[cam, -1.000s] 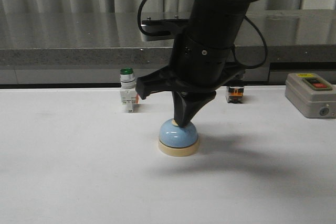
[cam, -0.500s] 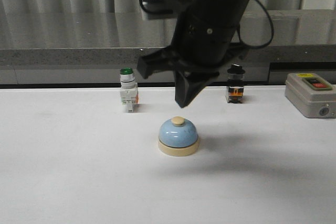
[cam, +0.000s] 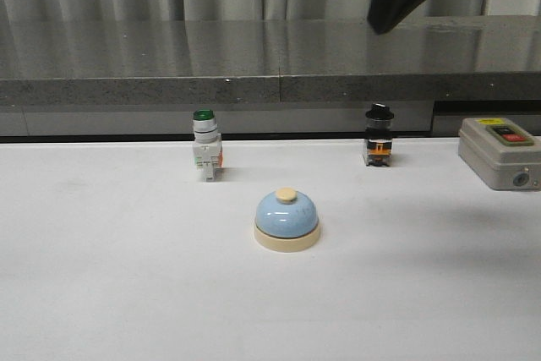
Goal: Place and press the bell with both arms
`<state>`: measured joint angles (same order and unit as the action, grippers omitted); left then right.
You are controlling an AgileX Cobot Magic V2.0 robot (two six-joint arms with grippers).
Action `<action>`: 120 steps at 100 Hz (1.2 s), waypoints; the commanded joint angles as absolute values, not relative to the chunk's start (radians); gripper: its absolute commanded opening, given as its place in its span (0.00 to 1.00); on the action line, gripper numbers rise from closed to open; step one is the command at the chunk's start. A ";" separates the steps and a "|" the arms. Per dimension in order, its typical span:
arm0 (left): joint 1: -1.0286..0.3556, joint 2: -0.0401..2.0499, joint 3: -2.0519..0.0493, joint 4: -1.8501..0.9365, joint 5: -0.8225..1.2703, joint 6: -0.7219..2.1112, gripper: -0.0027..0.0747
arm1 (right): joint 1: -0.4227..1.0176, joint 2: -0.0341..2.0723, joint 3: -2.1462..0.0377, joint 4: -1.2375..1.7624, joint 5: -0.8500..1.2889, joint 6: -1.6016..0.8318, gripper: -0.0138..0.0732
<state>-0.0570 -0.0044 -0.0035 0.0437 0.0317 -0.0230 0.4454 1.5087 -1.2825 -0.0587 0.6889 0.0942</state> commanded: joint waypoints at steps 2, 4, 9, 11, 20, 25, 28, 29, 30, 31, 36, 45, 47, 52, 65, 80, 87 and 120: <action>-0.055 -0.036 0.053 0.035 -0.052 -0.031 0.01 | 0.395 1.405 -1.274 -0.074 0.656 0.087 0.08; -0.055 -0.036 0.053 0.035 -0.052 -0.031 0.01 | 0.383 1.390 -1.264 -0.074 0.656 0.087 0.08; -0.055 -0.036 0.053 0.035 -0.052 -0.031 0.01 | 0.353 1.352 -1.237 -0.074 0.653 0.087 0.08; -0.055 -0.036 0.053 0.035 -0.052 -0.031 0.01 | 0.340 1.335 -1.223 -0.074 0.650 0.087 0.08; -0.055 -0.036 0.053 0.035 -0.052 -0.031 0.01 | 0.280 1.256 -1.165 -0.074 0.637 0.087 0.08; -0.055 -0.036 0.053 0.035 -0.052 -0.031 0.01 | 0.246 1.210 -1.132 -0.074 0.625 0.087 0.08; -0.055 -0.036 0.053 0.035 -0.052 -0.031 0.01 | 0.227 1.177 -1.112 -0.074 0.619 0.088 0.08; -0.055 -0.036 0.053 0.035 -0.052 -0.031 0.01 | 0.218 1.170 -1.102 -0.074 0.617 0.089 0.08; -0.055 -0.036 0.053 0.035 -0.052 -0.031 0.01 | 0.213 1.163 -1.097 -0.074 0.614 0.090 0.08; -0.055 -0.036 0.053 0.035 -0.052 -0.031 0.01 | 0.203 1.149 -1.088 -0.074 0.612 0.091 0.08; -0.055 -0.036 0.053 0.035 -0.052 -0.031 0.01 | 0.172 1.100 -1.052 -0.074 0.602 0.102 0.08; -0.055 -0.036 0.053 0.035 -0.052 -0.031 0.01 | 0.122 1.006 -0.979 -0.074 0.576 0.106 0.08; -0.055 -0.036 0.053 0.035 -0.052 -0.031 0.01 | 0.115 0.984 -0.967 -0.074 0.570 0.106 0.08; -0.055 -0.036 0.053 0.035 -0.052 -0.031 0.01 | 0.094 0.930 -0.919 -0.074 0.558 0.106 0.08; -0.055 -0.036 0.053 0.035 -0.052 -0.031 0.01 | 0.068 0.798 -0.817 -0.074 0.546 0.106 0.08; -0.055 -0.036 0.053 0.035 -0.052 -0.031 0.01 | 0.066 0.628 -0.714 -0.074 0.541 0.106 0.08; -0.055 -0.036 0.053 0.035 -0.052 -0.031 0.01 | 0.066 0.554 -0.679 -0.074 0.540 0.106 0.08; -0.055 -0.036 0.053 0.035 -0.052 -0.031 0.01 | 0.066 0.381 -0.649 -0.074 0.540 0.106 0.08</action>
<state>-0.0570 -0.0044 -0.0035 0.0437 0.0317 -0.0230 0.0739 0.3825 -0.6277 -0.0652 0.6189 0.1024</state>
